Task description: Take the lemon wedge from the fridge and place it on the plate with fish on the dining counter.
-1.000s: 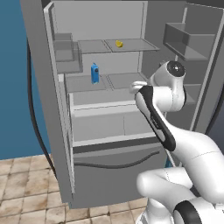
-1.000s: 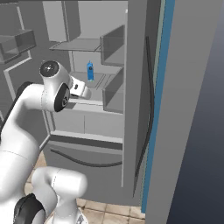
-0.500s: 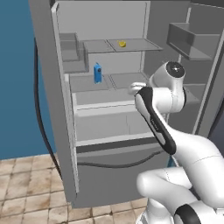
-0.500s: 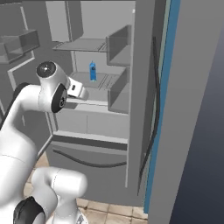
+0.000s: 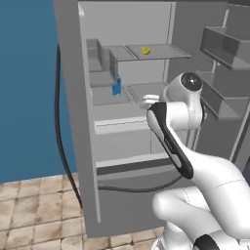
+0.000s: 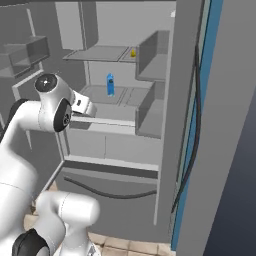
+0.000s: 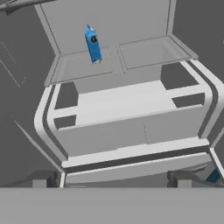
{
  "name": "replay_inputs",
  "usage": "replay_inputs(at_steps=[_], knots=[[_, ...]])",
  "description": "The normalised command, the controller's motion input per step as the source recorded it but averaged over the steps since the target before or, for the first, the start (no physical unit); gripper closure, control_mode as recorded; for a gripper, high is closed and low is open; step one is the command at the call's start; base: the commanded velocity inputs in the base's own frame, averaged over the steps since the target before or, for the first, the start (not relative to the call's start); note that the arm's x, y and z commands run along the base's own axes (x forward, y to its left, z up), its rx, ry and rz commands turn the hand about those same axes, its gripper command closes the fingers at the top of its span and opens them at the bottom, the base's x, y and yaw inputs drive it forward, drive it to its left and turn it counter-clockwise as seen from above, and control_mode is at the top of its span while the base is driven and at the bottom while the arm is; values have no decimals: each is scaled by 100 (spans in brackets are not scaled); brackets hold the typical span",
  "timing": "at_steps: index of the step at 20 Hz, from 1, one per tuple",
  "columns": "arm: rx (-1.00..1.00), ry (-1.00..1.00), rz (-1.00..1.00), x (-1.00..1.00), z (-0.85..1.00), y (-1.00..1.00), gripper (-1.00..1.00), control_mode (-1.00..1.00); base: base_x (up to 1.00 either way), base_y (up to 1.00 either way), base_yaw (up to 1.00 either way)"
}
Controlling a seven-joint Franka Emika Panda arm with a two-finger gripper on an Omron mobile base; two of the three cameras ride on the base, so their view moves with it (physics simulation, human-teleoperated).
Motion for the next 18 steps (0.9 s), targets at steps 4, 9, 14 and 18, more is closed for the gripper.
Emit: replay_inputs(at_steps=[4, 9, 14, 18], knots=[[0, 0, 0, 0, 0, 0, -100, 100, 67, 0, 0], [0, 0, 0, 0, 0, 0, -100, 100, 71, 0, 0], [0, 0, 0, 0, 0, 0, -100, 100, 61, -20, 1], [0, 0, 0, 0, 0, 0, -100, 100, 45, -37, 0]])
